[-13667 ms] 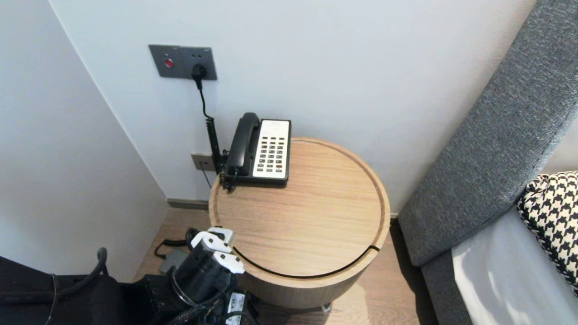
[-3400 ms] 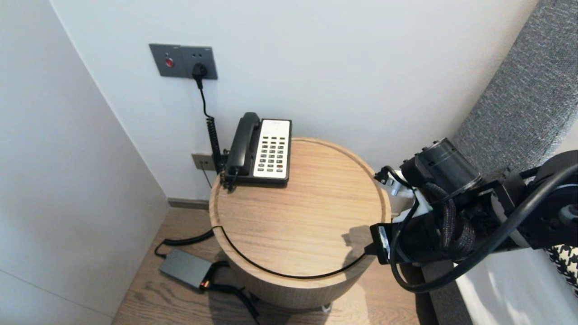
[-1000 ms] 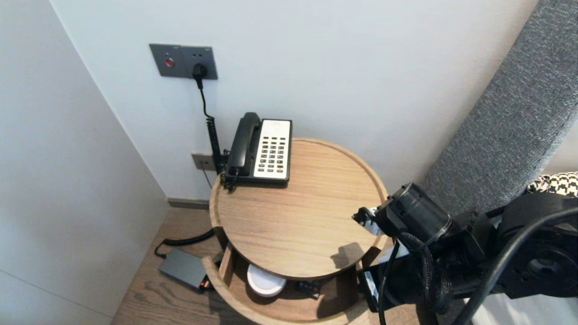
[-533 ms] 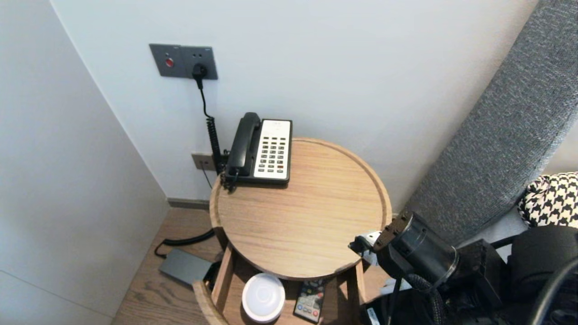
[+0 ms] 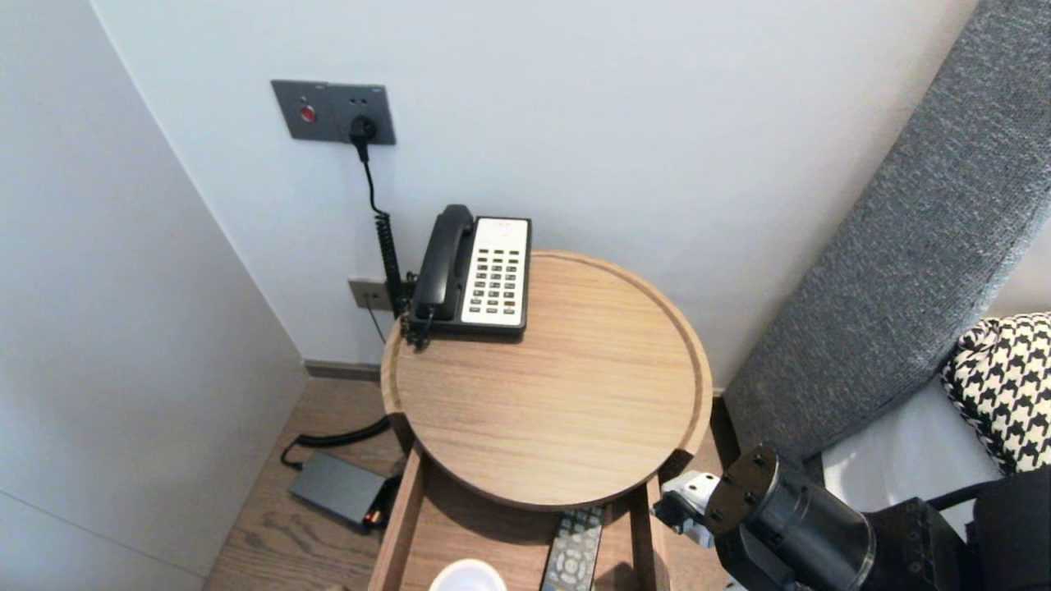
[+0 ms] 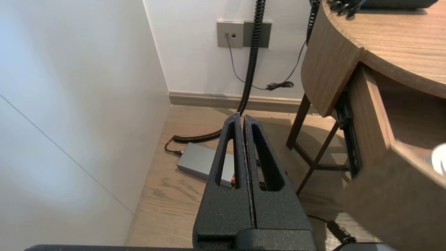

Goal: Open the nightstand drawer

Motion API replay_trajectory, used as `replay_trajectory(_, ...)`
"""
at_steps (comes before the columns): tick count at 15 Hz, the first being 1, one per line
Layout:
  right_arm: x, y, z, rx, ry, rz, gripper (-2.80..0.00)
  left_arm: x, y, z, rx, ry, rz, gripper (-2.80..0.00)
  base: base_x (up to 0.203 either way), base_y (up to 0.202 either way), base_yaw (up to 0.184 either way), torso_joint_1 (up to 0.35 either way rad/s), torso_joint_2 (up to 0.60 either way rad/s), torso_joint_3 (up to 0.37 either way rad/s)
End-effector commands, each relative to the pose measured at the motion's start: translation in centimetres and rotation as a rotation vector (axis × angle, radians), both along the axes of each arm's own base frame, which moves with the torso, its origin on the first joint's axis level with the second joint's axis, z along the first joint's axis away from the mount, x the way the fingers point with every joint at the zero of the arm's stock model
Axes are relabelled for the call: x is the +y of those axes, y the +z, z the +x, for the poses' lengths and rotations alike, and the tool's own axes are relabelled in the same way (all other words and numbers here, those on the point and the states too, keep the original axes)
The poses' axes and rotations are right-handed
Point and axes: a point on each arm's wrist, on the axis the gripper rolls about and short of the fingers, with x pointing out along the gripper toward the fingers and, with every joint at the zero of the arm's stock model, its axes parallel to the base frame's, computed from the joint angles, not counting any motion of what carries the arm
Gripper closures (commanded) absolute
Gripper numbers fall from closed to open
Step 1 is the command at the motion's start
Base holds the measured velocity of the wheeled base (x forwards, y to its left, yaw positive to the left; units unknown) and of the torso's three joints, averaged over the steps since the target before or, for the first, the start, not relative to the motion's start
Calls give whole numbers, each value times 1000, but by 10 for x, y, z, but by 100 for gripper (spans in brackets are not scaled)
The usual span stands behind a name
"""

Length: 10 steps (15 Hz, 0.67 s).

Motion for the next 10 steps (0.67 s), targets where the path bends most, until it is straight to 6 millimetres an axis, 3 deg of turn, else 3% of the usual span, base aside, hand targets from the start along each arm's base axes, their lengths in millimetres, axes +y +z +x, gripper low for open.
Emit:
replay_trajectory(1, -3, -3, -7, 11, 17, -8, 0, 0, -3, 1, 9, -2, 0, 0, 0, 0, 0, 0, 0, 0)
replay_trajectory(10, -3, 2, -9, -4, 20, 11, 0, 0, -3, 1, 9, 1, 0, 0, 0, 0, 0, 0, 0, 0)
